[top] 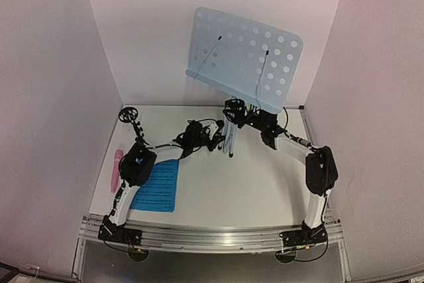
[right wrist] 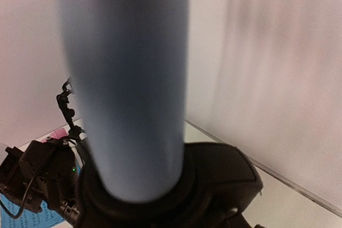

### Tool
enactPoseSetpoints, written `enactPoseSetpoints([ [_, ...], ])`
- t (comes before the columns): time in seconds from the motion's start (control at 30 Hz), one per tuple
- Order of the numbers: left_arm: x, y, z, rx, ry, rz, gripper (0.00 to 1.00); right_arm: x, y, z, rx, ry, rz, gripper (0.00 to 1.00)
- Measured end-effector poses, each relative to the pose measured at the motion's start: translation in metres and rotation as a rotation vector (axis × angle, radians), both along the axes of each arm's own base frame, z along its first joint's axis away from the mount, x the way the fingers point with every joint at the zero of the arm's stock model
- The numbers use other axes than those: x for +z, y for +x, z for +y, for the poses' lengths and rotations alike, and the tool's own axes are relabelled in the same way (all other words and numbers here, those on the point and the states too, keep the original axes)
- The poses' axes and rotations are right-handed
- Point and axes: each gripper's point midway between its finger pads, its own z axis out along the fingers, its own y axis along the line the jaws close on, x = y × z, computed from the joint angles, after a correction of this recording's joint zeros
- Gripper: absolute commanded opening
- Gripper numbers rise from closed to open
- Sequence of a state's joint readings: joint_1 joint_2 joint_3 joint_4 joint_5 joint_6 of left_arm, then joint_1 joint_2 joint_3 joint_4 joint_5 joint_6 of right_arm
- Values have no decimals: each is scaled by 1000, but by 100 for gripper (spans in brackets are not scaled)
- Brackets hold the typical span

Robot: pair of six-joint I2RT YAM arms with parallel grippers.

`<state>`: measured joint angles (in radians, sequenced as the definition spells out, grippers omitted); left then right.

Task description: Pack up the instrument practice props

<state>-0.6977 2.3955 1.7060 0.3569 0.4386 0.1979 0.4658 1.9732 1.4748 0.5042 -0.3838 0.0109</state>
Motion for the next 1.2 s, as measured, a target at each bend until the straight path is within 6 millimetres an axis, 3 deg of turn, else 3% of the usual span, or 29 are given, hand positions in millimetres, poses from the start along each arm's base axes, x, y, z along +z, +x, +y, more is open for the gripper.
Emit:
enactPoseSetpoints([
  [0.2, -1, -2, -1, -11, 11, -4, 4, 0, 2, -2, -15, 25, 23, 0],
  [0.23, -1, -2, -1, -11, 11, -3, 9, -1, 2, -2, -15, 26, 27, 0],
  [0.3, -2, -2, -1, -11, 13, -3, 35, -1, 2, -2, -15, 26, 30, 0],
  [0.4, -2, -1, 1, -10, 25, -73, 61, -3, 0, -1, -6, 26, 32, 0],
  [0.57, 3, -8, 12, 1, 59, -148, 80, -4, -12, 8, 34, 24, 35, 0],
  [0.73, 14, -43, 14, -89, 85, -192, 98, -3, -30, 19, 78, -5, 41, 0],
  [0.83, 36, -74, 5, -172, 65, -227, 100, -2, -39, 22, 97, -24, 29, 0],
  [0.93, 50, -92, 8, -211, 65, -229, 100, -5, -49, 24, 129, -24, 70, 0],
  [1.2, 69, -99, 29, -236, 72, -230, 99, -6, -50, 19, 100, -6, 113, 0],
])
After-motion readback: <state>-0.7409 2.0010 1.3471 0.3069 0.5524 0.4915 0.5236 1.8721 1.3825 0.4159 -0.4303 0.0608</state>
